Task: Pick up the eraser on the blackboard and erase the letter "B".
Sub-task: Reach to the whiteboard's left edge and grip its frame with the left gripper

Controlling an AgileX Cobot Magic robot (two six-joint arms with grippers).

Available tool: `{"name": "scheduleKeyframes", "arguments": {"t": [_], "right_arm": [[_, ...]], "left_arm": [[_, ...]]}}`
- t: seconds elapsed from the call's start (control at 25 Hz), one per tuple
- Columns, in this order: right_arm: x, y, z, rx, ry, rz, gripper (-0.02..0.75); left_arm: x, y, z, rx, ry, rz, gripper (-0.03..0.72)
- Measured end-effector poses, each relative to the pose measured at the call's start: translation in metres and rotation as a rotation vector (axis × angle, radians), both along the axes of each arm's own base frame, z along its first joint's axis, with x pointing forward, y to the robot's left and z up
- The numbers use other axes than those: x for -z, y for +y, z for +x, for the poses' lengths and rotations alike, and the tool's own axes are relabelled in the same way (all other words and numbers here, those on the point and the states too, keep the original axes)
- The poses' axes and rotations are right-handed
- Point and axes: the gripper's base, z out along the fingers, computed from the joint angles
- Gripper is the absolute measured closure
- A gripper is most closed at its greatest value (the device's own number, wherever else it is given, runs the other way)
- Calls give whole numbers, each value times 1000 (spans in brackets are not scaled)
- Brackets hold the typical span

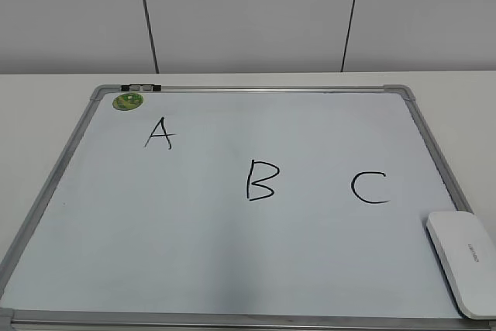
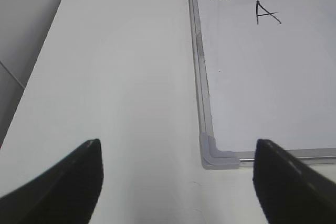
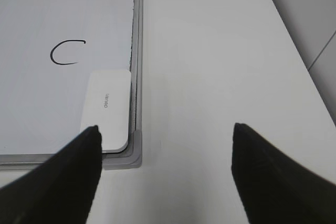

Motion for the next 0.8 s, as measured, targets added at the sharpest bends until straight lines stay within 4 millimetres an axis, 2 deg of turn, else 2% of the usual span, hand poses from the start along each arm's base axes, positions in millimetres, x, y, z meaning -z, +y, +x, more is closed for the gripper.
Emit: {"name": "scheduleKeyframes", "arguments": {"t": [0.8], "right_arm": [[0,0,0,0,0,0,147]], "left_arm": [[0,0,0,0,0,0,31]]}}
